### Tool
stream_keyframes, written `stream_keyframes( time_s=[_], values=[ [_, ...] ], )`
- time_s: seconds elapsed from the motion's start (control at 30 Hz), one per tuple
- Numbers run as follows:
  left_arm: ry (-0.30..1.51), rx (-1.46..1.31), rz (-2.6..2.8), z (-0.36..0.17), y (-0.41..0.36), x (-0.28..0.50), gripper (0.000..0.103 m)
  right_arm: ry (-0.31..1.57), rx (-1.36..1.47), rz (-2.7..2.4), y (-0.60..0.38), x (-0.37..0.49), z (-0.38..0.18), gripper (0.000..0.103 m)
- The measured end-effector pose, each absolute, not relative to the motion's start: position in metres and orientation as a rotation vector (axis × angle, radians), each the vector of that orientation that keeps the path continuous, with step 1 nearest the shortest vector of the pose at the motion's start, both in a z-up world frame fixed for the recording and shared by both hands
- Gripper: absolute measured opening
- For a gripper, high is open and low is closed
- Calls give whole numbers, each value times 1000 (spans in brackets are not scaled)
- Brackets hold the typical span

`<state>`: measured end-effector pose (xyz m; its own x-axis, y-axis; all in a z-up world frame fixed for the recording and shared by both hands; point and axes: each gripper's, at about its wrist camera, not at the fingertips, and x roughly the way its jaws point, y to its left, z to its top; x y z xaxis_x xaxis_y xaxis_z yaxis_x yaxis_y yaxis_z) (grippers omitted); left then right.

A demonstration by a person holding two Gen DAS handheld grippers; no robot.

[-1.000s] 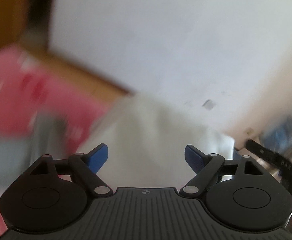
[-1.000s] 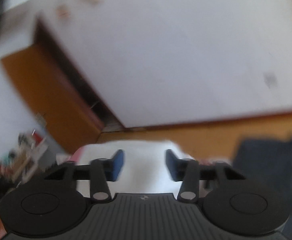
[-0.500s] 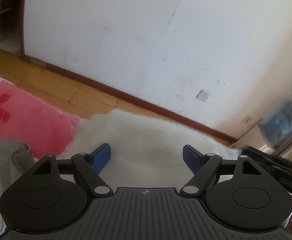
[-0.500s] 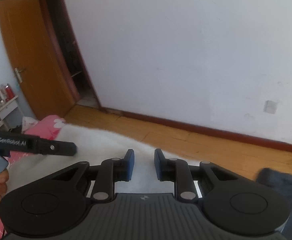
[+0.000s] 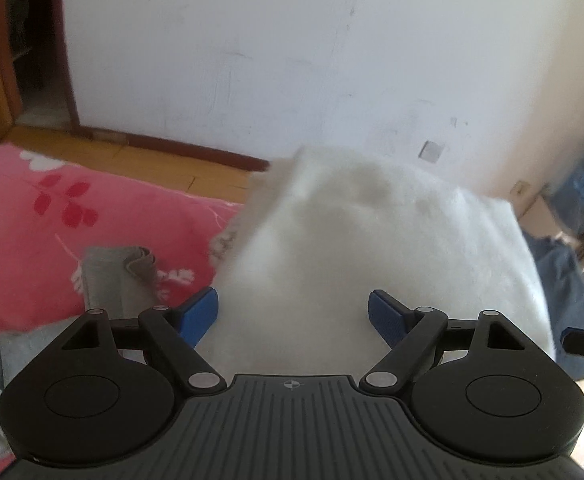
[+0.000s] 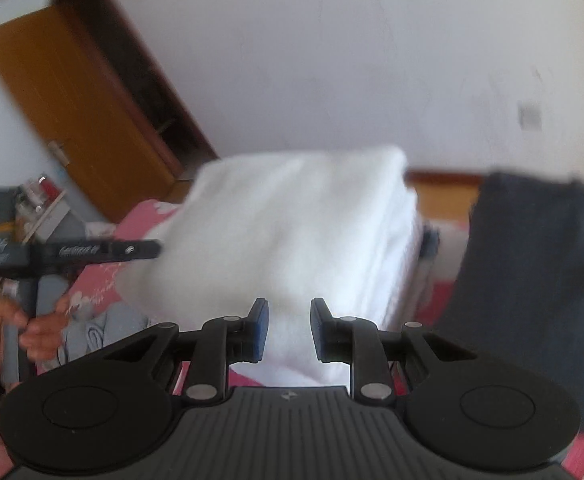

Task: Fold clothes
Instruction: 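Lower the sweater onto the clothes stack and open both grippers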

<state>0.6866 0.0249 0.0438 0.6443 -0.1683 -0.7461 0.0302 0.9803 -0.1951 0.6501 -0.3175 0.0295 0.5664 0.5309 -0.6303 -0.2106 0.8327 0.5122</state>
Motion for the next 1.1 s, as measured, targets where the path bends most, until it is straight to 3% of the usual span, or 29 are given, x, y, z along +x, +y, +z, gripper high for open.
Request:
stream_keyframes(
  time_s=[0.1, 0.13, 0.17, 0.4, 0.6, 0.73, 1.1],
  values=[
    [877, -303, -85, 48, 50, 681, 87, 885, 695, 357, -350, 653, 13, 32],
    [888, -356, -70, 47, 59, 679, 87, 895, 799, 321, -362, 653, 5, 46],
    [913, -426, -51, 41, 70, 678, 87, 910, 862, 307, -367, 654, -5, 52],
    [1040, -697, -17, -4, 106, 695, 86, 1000, 1102, 340, -368, 666, -59, 55],
    [1049, -759, -57, -10, 106, 713, 77, 986, 1097, 389, -363, 660, -59, 37],
    [1056, -736, -69, -8, 103, 716, 76, 992, 1068, 411, -370, 655, -56, 28],
    [1063, -699, -91, -4, 102, 722, 76, 1004, 1013, 508, -359, 648, -37, 23]
  ],
)
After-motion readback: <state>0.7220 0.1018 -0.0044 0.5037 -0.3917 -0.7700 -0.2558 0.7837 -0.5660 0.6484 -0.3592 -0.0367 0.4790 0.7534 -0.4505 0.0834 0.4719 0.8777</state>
